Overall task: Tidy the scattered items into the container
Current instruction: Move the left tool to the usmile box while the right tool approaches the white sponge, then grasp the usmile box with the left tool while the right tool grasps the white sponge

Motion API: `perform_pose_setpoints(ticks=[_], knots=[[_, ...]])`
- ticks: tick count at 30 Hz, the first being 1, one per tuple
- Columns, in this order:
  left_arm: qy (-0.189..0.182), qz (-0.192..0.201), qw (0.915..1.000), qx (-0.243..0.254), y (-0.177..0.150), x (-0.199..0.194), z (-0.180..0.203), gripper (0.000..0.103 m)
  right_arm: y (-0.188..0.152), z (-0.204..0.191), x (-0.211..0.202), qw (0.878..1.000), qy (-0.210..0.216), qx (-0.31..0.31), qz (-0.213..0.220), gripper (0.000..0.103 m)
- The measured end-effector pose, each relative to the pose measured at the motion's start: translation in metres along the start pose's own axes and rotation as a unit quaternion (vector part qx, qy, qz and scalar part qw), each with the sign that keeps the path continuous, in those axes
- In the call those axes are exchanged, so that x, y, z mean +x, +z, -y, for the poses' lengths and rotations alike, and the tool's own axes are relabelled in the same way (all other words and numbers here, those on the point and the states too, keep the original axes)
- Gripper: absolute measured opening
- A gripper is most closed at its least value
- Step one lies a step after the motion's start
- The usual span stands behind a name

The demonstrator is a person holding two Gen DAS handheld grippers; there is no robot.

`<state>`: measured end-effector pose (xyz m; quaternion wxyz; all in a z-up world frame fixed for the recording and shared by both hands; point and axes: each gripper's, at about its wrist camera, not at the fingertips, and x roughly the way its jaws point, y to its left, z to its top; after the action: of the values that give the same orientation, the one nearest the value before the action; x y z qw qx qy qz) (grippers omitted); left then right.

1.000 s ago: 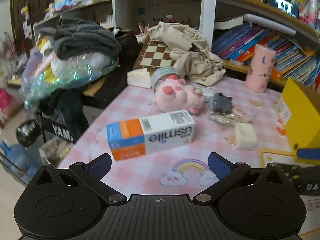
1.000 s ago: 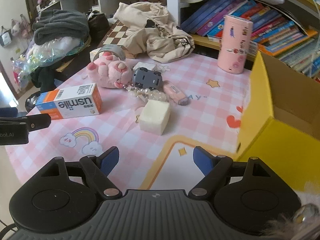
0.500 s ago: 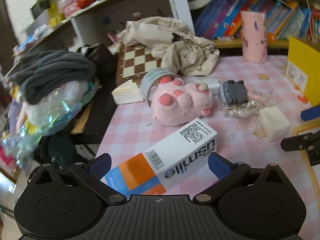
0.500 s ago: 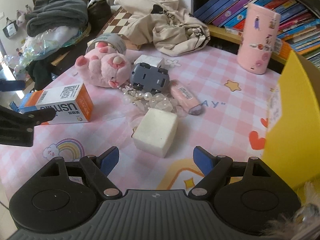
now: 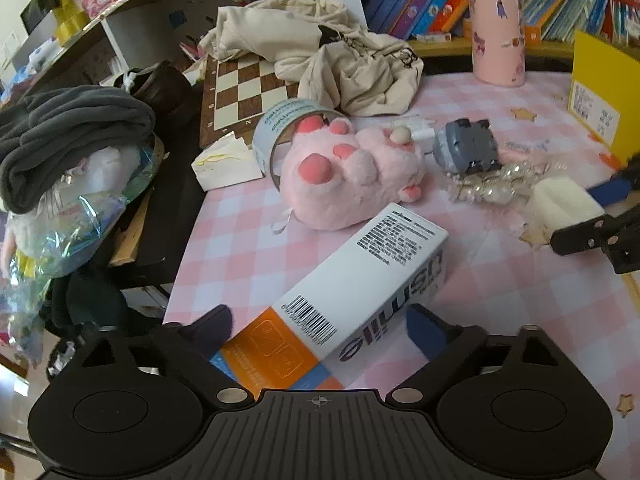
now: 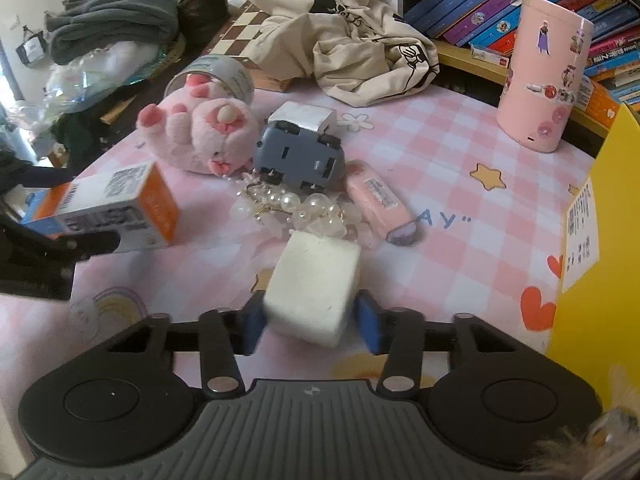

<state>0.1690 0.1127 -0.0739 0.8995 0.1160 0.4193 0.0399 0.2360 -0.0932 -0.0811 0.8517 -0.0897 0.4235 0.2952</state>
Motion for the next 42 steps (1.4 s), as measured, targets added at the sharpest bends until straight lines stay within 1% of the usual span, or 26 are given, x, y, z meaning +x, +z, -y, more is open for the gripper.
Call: perform_pose_setpoints(ticks=[2, 3, 5, 6, 8, 10, 11, 13, 15, 17, 19, 24, 28, 29, 31, 33, 34, 38, 42], knots=[[-0.007, 0.0, 0.9999, -0.011, -0.001, -0.008, 0.0, 0.073, -0.004, 0.001, -0.005, 1.0, 0.001, 0.003, -0.003, 0.04], [-0.011, 0.0, 0.9998, -0.016, -0.002, -0.011, 0.0, 0.07, -0.006, 0.001, -0.008, 1.0, -0.001, 0.004, -0.006, 0.039], [-0.021, -0.002, 0.9994, -0.026, -0.004, -0.019, 0.001, 0.06, -0.012, 0.002, -0.015, 1.0, -0.004, 0.008, -0.012, 0.038], [-0.028, -0.002, 0.9992, -0.029, -0.005, -0.023, 0.002, 0.057, -0.016, 0.002, -0.019, 1.0, -0.004, 0.01, -0.016, 0.038], [-0.043, -0.005, 0.9984, -0.035, -0.007, -0.031, 0.005, 0.048, -0.024, 0.002, -0.027, 1.0, -0.001, 0.007, -0.026, 0.038], [-0.06, -0.008, 0.9974, -0.04, -0.01, -0.038, 0.009, 0.044, -0.033, 0.002, -0.036, 0.999, 0.002, 0.005, -0.036, 0.038], [-0.067, -0.009, 0.9969, -0.04, -0.012, -0.041, 0.011, 0.043, -0.037, 0.002, -0.04, 0.999, 0.003, 0.003, -0.041, 0.038], [-0.064, -0.007, 0.9972, -0.037, -0.015, -0.045, 0.015, 0.044, -0.041, 0.001, -0.044, 0.999, -0.003, 0.0, -0.042, 0.04], [-0.054, -0.007, 0.9979, -0.036, -0.014, -0.043, 0.017, 0.049, -0.041, 0.001, -0.044, 0.999, -0.009, 0.003, -0.037, 0.045], [-0.046, -0.007, 0.9983, -0.036, -0.012, -0.039, 0.017, 0.059, -0.038, 0.0, -0.044, 1.0, -0.012, 0.002, -0.029, 0.046], [-0.04, -0.006, 0.9986, -0.032, -0.009, -0.034, 0.018, 0.064, -0.035, -0.001, -0.04, 1.0, -0.016, -0.003, -0.027, 0.047], [-0.045, -0.012, 0.9984, -0.032, -0.003, -0.02, 0.019, 0.064, -0.032, -0.001, -0.034, 0.999, -0.02, 0.005, -0.034, 0.044], [-0.054, -0.029, 0.9971, -0.045, -0.006, -0.011, 0.022, 0.06, -0.033, -0.002, -0.035, 0.999, -0.023, 0.004, -0.035, 0.042], [-0.058, -0.035, 0.9966, -0.047, -0.008, -0.009, 0.023, 0.055, -0.033, -0.002, -0.035, 0.999, -0.025, 0.002, -0.035, 0.041], [-0.058, -0.042, 0.9961, -0.05, -0.012, -0.006, 0.026, 0.048, -0.035, -0.004, -0.037, 0.999, -0.026, 0.003, -0.038, 0.041], [-0.063, -0.039, 0.9954, -0.061, -0.015, -0.007, 0.025, 0.045, -0.038, -0.004, -0.038, 0.999, -0.028, 0.009, -0.041, 0.04], [-0.069, -0.039, 0.9943, -0.072, -0.015, -0.008, 0.023, 0.039, -0.04, -0.004, -0.038, 0.999, -0.029, 0.011, -0.039, 0.04], [-0.094, -0.041, 0.988, -0.115, -0.019, -0.014, 0.017, 0.038, -0.042, -0.006, -0.043, 0.999, -0.034, 0.018, -0.034, 0.035], [-0.129, -0.032, 0.976, -0.173, -0.026, -0.031, 0.012, 0.038, -0.045, -0.008, -0.055, 0.999, -0.035, 0.032, -0.021, 0.034]])
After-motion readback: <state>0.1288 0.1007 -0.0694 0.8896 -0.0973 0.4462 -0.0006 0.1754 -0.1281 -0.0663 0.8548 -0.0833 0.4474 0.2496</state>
